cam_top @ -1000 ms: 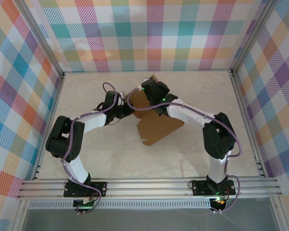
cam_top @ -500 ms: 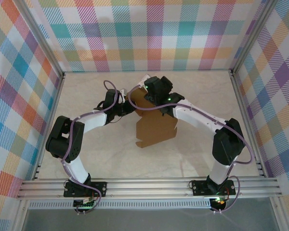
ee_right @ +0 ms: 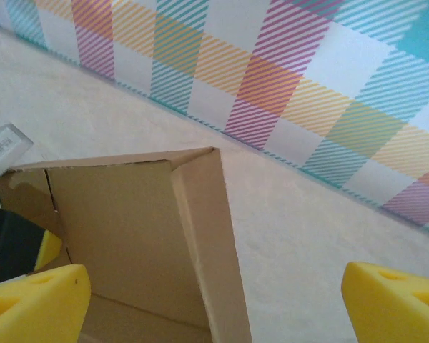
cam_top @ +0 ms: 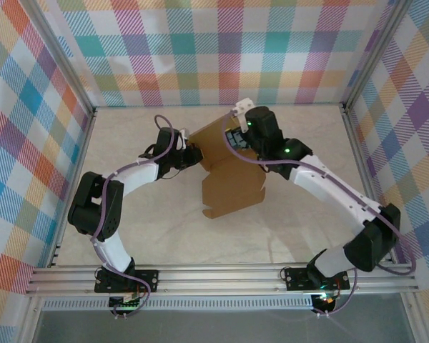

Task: Fold the paper box

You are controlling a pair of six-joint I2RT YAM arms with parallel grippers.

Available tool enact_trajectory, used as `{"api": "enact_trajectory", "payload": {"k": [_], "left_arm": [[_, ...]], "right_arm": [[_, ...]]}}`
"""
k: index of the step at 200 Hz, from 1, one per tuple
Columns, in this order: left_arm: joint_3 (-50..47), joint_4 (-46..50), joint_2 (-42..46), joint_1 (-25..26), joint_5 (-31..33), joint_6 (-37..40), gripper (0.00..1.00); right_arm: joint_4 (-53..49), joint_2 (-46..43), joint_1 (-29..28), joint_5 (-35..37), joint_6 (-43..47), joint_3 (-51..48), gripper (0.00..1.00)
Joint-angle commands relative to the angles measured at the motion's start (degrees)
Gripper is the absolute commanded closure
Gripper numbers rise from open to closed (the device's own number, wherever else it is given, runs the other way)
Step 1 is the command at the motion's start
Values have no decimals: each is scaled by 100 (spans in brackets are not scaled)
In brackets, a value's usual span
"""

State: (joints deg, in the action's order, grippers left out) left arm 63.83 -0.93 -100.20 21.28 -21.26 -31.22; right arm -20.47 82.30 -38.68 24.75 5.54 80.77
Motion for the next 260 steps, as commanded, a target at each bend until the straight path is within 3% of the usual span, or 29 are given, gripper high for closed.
{"api": "enact_trajectory", "payload": {"k": [1, 26, 73, 147, 170, 200, 223, 260], "left_arm": [[797, 1596, -166, -54, 53, 860, 100], [1489, 3382, -353, -155, -10, 1866, 100], [2405, 5595, -762, -185, 557, 2950, 100], [3220, 7050, -1880, -177, 1389, 3438, 98], [3601, 7365, -2258, -177, 1466, 3565, 97], [4127, 7762, -2662, -168, 1607, 3746, 95], [4318, 7895, -2811, -160, 1585, 3823, 95], [4321, 7939, -2834, -159, 1564, 3883, 95]], "right_arm": [[115, -305, 226, -502, -787, -437, 9], [243, -575, 511, -784, -1104, -891, 10], [355, -911, 954, -1171, -1415, -1477, 9], [409, -1170, 1216, -1460, -1407, -2024, 9], [486, -1113, 1277, -1926, -1293, -2109, 10], [672, -488, 1275, -3593, -418, -1881, 11], [262, 514, 1211, -4888, 879, -1132, 11], [-161, 2036, 870, -4522, 2349, 56, 18]]}}
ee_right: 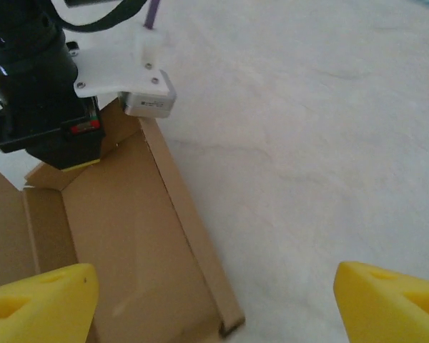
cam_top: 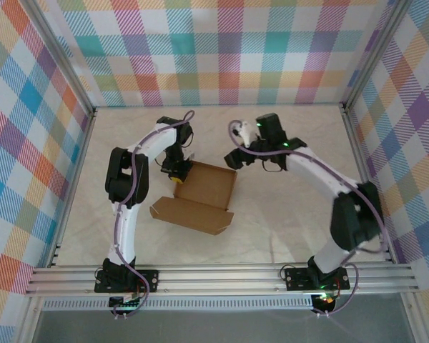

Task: Fold the paper box

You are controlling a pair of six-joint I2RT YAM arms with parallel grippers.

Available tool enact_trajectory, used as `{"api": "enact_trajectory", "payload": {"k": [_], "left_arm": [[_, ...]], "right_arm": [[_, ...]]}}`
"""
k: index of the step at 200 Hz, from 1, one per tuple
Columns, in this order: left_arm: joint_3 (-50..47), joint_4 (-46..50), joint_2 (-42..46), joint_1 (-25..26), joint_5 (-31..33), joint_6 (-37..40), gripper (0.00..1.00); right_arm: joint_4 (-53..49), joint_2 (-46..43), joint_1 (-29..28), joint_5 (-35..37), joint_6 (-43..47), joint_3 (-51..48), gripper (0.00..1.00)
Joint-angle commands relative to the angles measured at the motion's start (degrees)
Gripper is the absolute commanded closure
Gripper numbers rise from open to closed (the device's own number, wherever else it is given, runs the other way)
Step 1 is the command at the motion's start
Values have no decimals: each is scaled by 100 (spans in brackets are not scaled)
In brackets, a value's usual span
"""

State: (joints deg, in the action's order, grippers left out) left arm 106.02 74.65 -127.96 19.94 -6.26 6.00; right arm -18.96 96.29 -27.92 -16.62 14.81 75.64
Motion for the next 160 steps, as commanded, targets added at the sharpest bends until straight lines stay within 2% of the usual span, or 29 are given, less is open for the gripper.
{"api": "enact_trajectory", "payload": {"k": [1, 18, 69, 85, 102, 112, 117, 142, 150, 160], "left_arm": [[98, 378, -60, -26, 64, 158, 95], [111, 375, -60, -17, 62, 156, 95], [103, 369, -91, 53, 22, 157, 95], [116, 369, -88, 62, 63, 156, 95], [121, 369, -86, 78, 68, 156, 95], [123, 368, -89, 88, 55, 156, 95], [121, 361, -80, 95, 56, 156, 95], [117, 360, -85, 131, 45, 156, 95], [112, 341, -74, 141, 38, 143, 94], [113, 312, -48, 150, 25, 121, 89]], "right_arm": [[-306, 663, -209, -376, 1434, 586, 19], [-420, 1059, -384, -185, 1942, 924, 25], [-763, 1841, -669, 569, 2630, 1412, 29], [-860, 2020, -730, 846, 2773, 1500, 38], [-927, 2145, -776, 1165, 2874, 1588, 44], [-874, 2172, -785, 1334, 2913, 1586, 54], [-828, 2175, -785, 1426, 2928, 1573, 63], [-581, 2099, -794, 1601, 2988, 1401, 95], [-538, 2062, -799, 1622, 2988, 1345, 100], [-512, 2013, -807, 1645, 2973, 1288, 100]]}}
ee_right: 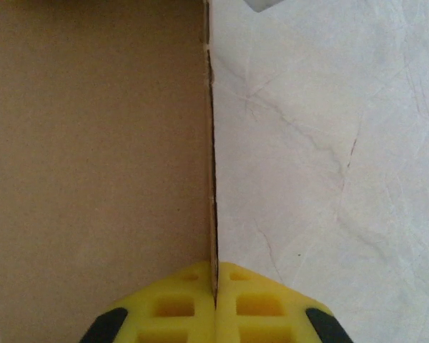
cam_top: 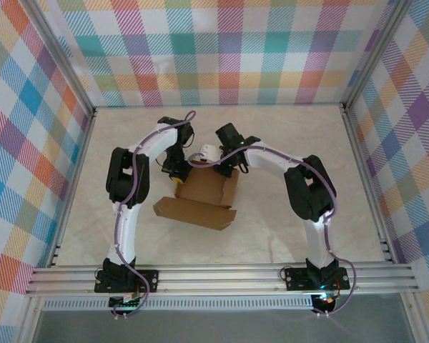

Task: Fold the paper box

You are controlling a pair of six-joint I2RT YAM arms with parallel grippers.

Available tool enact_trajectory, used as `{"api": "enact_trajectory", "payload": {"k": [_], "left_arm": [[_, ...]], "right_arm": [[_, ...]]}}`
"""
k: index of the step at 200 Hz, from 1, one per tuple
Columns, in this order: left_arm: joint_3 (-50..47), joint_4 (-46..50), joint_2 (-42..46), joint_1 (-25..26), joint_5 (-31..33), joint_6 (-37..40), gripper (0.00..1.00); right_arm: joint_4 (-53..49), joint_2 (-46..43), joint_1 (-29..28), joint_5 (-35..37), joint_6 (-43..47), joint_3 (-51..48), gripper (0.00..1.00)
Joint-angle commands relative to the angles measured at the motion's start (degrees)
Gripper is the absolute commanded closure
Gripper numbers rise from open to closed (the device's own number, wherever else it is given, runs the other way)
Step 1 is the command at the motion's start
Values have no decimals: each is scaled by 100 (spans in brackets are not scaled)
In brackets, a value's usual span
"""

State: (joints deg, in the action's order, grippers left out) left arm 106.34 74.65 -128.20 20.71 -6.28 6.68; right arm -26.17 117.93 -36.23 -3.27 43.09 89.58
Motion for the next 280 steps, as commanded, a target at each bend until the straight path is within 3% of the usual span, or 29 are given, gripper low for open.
{"api": "enact_trajectory", "payload": {"k": [1, 5, 20, 35, 94, 145, 177, 219, 235, 261, 280], "left_arm": [[80, 308, -23, 78, 24, 49, 89], [77, 291, -2, 81, 14, 32, 85], [87, 181, 96, 90, -100, -37, 59], [122, 75, 250, 100, -248, -102, 45], [216, -117, 767, 100, -409, -271, 23], [75, -550, 1325, 53, -147, -554, 1], [-169, -1279, 2044, -73, 453, -1142, 0], [-646, -1928, 3023, -199, 1222, -1779, 0], [-820, -2075, 3239, -199, 1395, -1948, 0], [-1131, -2308, 3484, -199, 1417, -2158, 0], [-1402, -2525, 3721, -190, 1425, -2331, 0]], "right_arm": [[214, -153, 17, 309, 142, -116, 100], [218, -169, 19, 317, 130, -139, 100], [298, -237, 10, 365, 39, -235, 100], [377, -298, 2, 423, -99, -317, 100], [466, -350, 15, 507, -413, -433, 100], [421, -366, 140, 505, -791, -468, 100], [403, -393, 242, 827, -1335, -540, 100], [292, -523, 458, 1544, -2851, -598, 100], [189, -613, 459, 1797, -3665, -650, 100], [-284, -800, 459, 2144, -5845, -767, 100], [-73, -1177, 433, 2193, -7575, -1389, 100]]}}
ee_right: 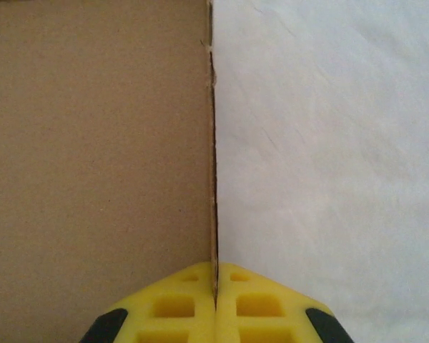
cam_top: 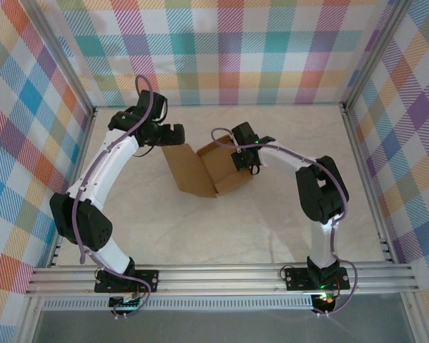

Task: Fold the paper box

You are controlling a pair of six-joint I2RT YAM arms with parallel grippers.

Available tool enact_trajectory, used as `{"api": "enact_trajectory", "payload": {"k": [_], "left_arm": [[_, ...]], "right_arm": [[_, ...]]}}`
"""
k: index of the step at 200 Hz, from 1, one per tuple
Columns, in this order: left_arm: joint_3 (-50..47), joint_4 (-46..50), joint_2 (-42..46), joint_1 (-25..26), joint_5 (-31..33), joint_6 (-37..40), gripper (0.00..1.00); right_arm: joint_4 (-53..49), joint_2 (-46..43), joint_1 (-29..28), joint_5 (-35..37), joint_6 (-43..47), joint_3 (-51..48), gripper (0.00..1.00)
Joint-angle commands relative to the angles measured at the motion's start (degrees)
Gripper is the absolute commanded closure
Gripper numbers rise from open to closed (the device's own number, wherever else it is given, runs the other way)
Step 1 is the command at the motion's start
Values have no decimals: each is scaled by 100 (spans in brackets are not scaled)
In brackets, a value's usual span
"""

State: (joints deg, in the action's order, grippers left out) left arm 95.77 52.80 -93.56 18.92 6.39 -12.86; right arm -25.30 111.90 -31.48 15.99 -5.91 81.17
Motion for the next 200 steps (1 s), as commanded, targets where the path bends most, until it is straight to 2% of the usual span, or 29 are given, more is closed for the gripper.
{"api": "enact_trajectory", "payload": {"k": [1, 23, 46, 68, 93, 98, 129, 149, 165, 177, 192, 200], "left_arm": [[-359, -349, 267, -11, 155, -385, 0], [-529, -436, 479, -4, 76, -527, 0], [-719, -407, 719, 99, 118, -787, 0], [-932, -165, 992, 300, 230, -1534, 0], [-1406, -147, 1299, 794, 253, -2365, 0], [-1530, -196, 1359, 906, 261, -2497, 0], [-2132, -431, 1569, 1282, 214, -3083, 1], [-2216, -421, 1537, 1392, 272, -3203, 1], [-2226, -441, 1483, 1484, 339, -3266, 1], [-2237, -494, 1463, 1559, 404, -3298, 1], [-2296, -617, 1454, 1602, 426, -3301, 1], [-2338, -691, 1454, 1606, 424, -3281, 1]], "right_arm": [[-129, -599, -46, 262, -2747, -592, 100], [219, -1012, -147, 387, -4373, -1379, 100], [89, -1142, -247, 661, -5455, -1655, 99], [49, -1184, -345, 899, -5951, -1731, 99], [157, -1157, -350, 965, -6001, -1732, 95], [218, -1155, -350, 956, -5934, -1729, 91], [422, -1274, -349, 940, -5465, -1751, 47], [495, -1539, -342, 990, -5052, -1898, 29], [504, -1866, -326, 1110, -4573, -2037, 20], [685, -2142, -243, 1003, -3769, -2158, 16], [1017, -2399, 61, 277, -2559, -2223, 14], [1139, -2419, 335, -431, -1883, -2160, 14]]}}
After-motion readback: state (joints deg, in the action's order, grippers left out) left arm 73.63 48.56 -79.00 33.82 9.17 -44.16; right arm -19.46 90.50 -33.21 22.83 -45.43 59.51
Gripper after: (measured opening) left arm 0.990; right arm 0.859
